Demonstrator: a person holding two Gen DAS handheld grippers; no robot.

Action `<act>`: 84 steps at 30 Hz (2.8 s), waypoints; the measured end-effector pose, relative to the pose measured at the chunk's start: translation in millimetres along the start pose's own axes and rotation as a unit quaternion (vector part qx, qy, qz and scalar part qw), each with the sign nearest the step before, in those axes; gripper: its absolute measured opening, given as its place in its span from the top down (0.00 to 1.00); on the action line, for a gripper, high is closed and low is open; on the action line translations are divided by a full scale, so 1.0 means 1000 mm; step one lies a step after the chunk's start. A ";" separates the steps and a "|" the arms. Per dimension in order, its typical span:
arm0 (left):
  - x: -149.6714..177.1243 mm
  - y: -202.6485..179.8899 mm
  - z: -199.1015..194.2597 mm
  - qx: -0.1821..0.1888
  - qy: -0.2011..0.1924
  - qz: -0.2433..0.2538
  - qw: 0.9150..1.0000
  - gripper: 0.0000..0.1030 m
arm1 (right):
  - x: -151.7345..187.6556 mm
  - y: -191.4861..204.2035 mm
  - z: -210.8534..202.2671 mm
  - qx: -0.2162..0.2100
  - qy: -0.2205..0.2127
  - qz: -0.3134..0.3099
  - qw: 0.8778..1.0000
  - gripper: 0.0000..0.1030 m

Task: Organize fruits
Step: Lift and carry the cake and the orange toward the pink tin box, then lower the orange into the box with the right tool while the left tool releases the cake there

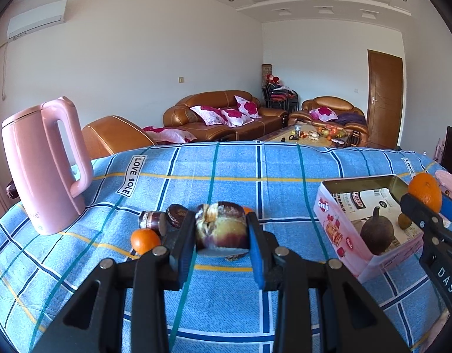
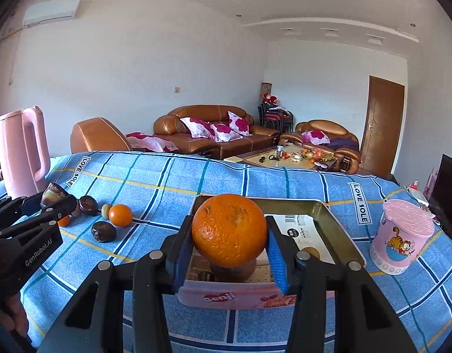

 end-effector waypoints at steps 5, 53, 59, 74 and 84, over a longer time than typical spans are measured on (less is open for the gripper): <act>-0.001 -0.013 0.000 0.006 0.000 0.005 1.000 0.66 | -0.001 -0.016 0.000 0.010 -0.002 0.006 1.000 0.53; -0.020 -0.180 0.047 0.113 0.031 0.063 0.991 0.66 | -0.002 -0.132 0.052 0.090 0.041 0.056 0.994 0.53; -0.014 -0.181 0.065 0.123 0.068 0.054 0.989 0.66 | 0.002 -0.125 0.077 0.057 0.077 0.059 0.994 0.53; -0.004 -0.180 0.085 0.117 0.112 0.039 0.986 0.63 | 0.024 -0.100 0.098 -0.040 0.145 0.082 0.985 0.52; -0.015 -0.162 0.068 0.088 0.062 0.017 0.994 0.15 | 0.014 -0.118 0.080 -0.052 0.102 0.147 0.983 0.48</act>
Point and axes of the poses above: each gripper's, at about its wrist camera, not at the fingertips, and z roughly the way its jaws point, y to its left, x to its underside, the point moved 10 cm from there along z, roughly the way its jaws point, and after that the axes turned 2 degrees about x, right-handed, at the moved point
